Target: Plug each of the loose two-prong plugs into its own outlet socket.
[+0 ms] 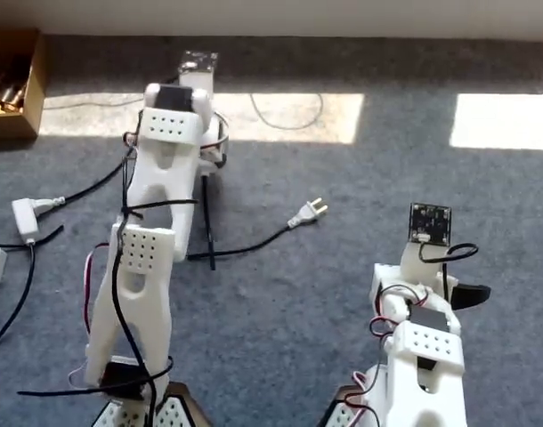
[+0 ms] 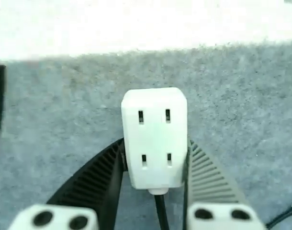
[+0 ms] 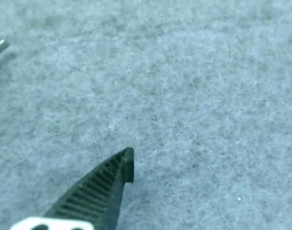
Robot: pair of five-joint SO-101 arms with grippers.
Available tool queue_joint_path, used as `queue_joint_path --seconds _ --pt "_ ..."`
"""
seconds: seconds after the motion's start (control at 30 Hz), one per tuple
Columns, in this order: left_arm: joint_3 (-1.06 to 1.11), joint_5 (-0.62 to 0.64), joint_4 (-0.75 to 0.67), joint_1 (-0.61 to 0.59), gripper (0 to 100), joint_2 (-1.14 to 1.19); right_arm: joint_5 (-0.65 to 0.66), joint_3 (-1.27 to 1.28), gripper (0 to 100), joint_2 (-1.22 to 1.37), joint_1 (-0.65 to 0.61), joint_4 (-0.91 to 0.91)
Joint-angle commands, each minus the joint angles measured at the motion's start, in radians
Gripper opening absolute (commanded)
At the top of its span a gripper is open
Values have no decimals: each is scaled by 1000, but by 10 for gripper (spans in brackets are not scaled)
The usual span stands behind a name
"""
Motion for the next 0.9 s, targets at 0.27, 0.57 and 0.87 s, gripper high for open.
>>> queue_joint_path --seconds 0.27,0.57,0.87 --pt "756 -732 37 54 5 -674 -2 -4 593 -18 -5 -13" --pt "1946 -1020 -304 383 5 -1471 -2 -4 593 -18 -5 -13" --pt "2359 -1168 -528 417 5 -1577 -2 -4 593 -18 -5 -13"
